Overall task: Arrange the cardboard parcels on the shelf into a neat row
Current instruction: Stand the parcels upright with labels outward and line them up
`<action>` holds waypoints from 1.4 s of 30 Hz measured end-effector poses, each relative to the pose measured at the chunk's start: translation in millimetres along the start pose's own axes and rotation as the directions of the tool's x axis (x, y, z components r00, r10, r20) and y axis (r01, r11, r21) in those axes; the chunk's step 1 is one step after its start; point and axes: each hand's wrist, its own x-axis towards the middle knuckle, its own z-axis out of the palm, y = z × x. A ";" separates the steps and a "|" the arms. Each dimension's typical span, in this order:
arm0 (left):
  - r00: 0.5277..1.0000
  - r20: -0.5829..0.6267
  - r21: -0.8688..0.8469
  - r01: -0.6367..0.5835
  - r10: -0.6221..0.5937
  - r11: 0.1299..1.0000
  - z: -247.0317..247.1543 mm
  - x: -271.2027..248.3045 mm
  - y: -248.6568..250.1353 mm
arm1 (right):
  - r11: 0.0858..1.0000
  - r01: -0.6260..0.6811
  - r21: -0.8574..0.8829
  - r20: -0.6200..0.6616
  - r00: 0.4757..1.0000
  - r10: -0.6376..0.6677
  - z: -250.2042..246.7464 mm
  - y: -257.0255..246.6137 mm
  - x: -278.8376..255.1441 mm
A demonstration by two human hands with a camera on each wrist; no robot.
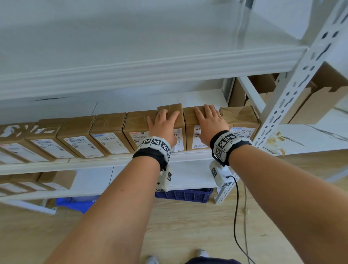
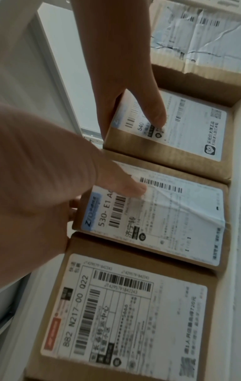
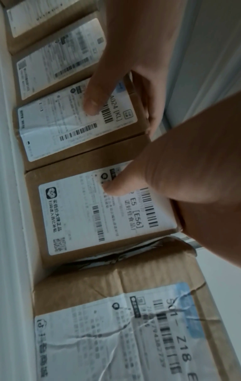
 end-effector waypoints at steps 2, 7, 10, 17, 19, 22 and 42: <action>0.999 0.034 0.034 0.005 -0.006 0.999 -3.1 -1.1 3.5 | 1.000 0.001 0.029 -0.008 1.000 -0.001 -4.0 1.9 -1.5; 0.999 0.044 0.087 -0.026 0.022 0.996 -6.0 3.0 23.9 | 0.999 -0.034 -0.006 0.007 0.999 0.034 -14.8 23.2 -12.0; 0.994 0.072 0.117 -0.085 0.077 0.989 -5.4 5.2 47.6 | 0.995 -0.104 -0.013 0.023 0.994 0.104 -16.5 45.7 -20.3; 0.982 0.152 0.131 -0.129 0.109 0.983 9.8 3.5 83.4 | 0.987 -0.159 -0.013 0.035 0.987 0.159 -4.5 84.8 -31.6; 0.982 0.152 0.128 -0.134 0.114 0.983 10.2 2.2 82.4 | 0.989 -0.146 -0.012 0.026 0.989 0.146 -1.4 85.2 -28.9; 0.978 0.162 0.117 -0.151 0.132 0.982 8.5 3.2 78.3 | 0.991 -0.134 -0.016 0.004 0.991 0.135 1.4 81.7 -23.9; 0.971 0.196 0.104 -0.156 0.134 0.982 -2.0 3.0 75.8 | 0.989 -0.151 0.002 0.067 0.986 0.151 -21.0 66.1 -25.4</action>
